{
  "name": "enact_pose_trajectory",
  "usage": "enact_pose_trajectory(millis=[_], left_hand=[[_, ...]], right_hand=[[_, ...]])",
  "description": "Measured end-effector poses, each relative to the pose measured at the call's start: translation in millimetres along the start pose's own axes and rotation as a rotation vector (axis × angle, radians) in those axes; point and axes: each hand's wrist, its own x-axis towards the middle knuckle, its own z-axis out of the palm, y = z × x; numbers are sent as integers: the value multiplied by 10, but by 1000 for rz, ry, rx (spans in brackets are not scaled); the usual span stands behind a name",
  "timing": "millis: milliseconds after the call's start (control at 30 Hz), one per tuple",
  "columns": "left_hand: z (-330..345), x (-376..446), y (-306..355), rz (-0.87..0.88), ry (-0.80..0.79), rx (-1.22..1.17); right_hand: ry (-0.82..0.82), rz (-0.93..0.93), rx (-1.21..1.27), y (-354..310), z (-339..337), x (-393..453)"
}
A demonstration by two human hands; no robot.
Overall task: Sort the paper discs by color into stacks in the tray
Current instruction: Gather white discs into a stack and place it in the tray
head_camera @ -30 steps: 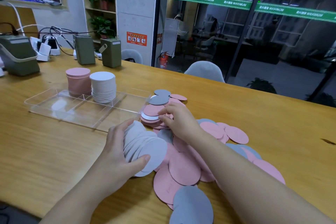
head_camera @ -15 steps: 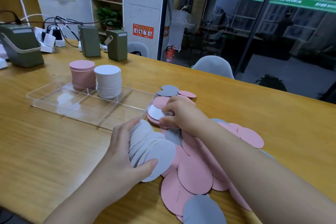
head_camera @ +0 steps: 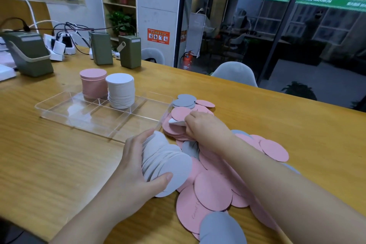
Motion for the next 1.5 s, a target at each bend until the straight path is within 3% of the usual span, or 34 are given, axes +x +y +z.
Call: enact_pose_trajectory(millis=[200, 333, 533, 633, 733, 867, 1233, 1333, 1500], left_hand=[[6, 9, -4, 6, -1, 1], [14, 14, -18, 9, 9, 8], [24, 15, -14, 2, 8, 0], [30, 11, -14, 3, 6, 5], [33, 19, -21, 4, 2, 5], [39, 40, -36, 21, 17, -9], [79, 11, 5, 105, -25, 46], [56, -38, 76, 112, 3, 12], [-99, -173, 39, 113, -18, -101]], right_hand=[[24, 80, 54, 197, -145, -334], [196, 63, 317, 222, -281, -583], [242, 323, 770, 61, -587, -943], [283, 337, 899, -16, -669, -1057], [183, 331, 968, -105, -685, -1101], [78, 258, 817, -256, -635, -1091], [77, 273, 760, -657, -537, -1125], [58, 301, 828, -686, -562, -1134], [-128, 262, 997, -845, -718, -1063]])
